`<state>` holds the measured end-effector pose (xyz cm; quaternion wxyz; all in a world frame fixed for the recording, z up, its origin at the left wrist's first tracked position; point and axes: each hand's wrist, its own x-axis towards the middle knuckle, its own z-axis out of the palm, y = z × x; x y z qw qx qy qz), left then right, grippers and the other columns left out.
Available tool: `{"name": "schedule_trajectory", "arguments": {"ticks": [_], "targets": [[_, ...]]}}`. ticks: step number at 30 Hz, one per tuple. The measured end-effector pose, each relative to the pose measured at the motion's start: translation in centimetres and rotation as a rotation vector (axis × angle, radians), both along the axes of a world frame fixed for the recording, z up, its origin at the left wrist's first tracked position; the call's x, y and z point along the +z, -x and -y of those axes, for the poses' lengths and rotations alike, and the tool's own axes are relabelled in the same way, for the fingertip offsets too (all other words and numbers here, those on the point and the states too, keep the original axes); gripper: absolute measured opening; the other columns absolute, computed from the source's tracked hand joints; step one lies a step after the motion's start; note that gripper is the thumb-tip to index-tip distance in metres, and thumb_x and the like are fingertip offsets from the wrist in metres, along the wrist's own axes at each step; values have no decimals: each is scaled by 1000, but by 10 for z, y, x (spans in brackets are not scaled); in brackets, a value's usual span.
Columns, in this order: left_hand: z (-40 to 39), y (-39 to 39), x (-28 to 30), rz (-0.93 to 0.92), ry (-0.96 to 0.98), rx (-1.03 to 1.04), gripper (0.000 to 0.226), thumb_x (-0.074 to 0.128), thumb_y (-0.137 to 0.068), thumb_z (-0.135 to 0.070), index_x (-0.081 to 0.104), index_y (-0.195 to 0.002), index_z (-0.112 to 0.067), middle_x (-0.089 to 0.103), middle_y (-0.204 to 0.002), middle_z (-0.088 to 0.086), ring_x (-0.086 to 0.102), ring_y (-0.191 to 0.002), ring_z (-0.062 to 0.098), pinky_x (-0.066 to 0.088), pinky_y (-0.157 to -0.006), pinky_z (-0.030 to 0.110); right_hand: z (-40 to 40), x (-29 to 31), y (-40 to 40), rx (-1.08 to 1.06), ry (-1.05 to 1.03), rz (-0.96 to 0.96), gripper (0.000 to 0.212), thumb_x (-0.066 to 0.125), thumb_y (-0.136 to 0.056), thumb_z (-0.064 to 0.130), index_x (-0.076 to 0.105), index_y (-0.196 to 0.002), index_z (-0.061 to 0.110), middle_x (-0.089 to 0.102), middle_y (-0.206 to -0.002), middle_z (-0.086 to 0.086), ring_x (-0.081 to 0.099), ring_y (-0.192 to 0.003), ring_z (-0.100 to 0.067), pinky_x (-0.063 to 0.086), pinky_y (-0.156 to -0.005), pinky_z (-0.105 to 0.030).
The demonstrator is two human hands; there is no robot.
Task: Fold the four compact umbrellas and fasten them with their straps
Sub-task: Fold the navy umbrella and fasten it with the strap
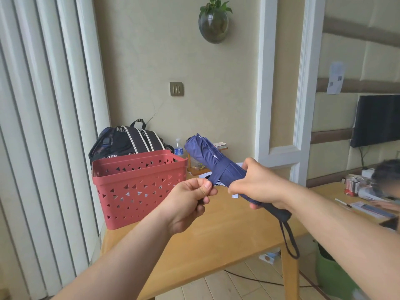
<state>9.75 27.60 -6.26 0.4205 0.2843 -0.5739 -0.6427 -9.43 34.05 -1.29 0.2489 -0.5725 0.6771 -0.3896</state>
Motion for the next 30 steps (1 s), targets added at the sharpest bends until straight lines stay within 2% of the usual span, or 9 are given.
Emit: {"name": "schedule_trajectory", "arguments": {"ticks": [5,7,10,13,16,19,21,24,30], "targets": [[0,-9,8,112,151,3,17,67,-98,-24,65,-82,-21,65,-81,-3,62,-79,12,43,-64,24,-11,-1,-3,221,-161,264,32,77,-84,20,54,-106,17,49,-73,-6,42,-50,-21,44,-53,-31],[-4,-10,10,47,246,13,17,72,-90,-24,63,-77,-17,62,-73,-2,54,-65,11,40,-62,26,-16,-1,-4,288,-246,353,22,73,-87,22,53,-95,16,50,-70,-6,42,-44,-20,45,-53,-29],[-10,-11,16,-76,323,-4,26,81,-84,-18,60,-68,-17,59,-63,-4,47,-51,7,35,-52,22,-17,-3,-2,464,-452,501,35,78,-65,38,56,-81,15,53,-74,-3,44,-38,-16,47,-52,-28],[-14,-9,21,-145,344,5,26,77,-79,-17,62,-58,-19,64,-67,2,55,-59,12,44,-58,18,-9,-11,4,691,-553,612,47,87,-58,44,58,-83,16,52,-80,-3,51,-40,-17,53,-56,-30],[-13,-7,23,-124,374,70,24,82,-77,-18,65,-60,-17,66,-71,7,57,-70,20,48,-71,29,-7,-14,0,664,-464,603,48,84,-64,40,61,-93,10,61,-84,-11,67,-64,-32,56,-72,-40],[-12,-7,21,-29,411,188,26,89,-81,-17,67,-72,-6,69,-72,10,58,-67,20,48,-67,32,-8,-16,-11,401,-148,373,43,74,-80,28,59,-117,14,68,-93,-19,72,-80,-42,55,-76,-48],[-11,-4,17,94,431,268,27,88,-84,-25,70,-72,-8,67,-64,3,51,-55,14,42,-58,28,-10,-21,-21,289,52,186,37,71,-87,24,56,-119,34,73,-91,-11,75,-78,-33,57,-73,-44],[-12,6,15,186,433,357,26,88,-82,-35,74,-71,-17,72,-68,-4,57,-57,10,45,-61,28,-14,-35,-32,169,237,-109,51,76,-77,32,46,-113,53,69,-75,11,65,-58,-12,51,-54,-28],[-5,-2,8,237,435,213,13,80,-91,-13,74,-96,-23,79,-91,1,66,-73,14,57,-75,35,-9,-46,-21,199,166,279,43,67,-89,9,57,-113,43,66,-74,-6,59,-54,-29,47,-52,-37]]}}
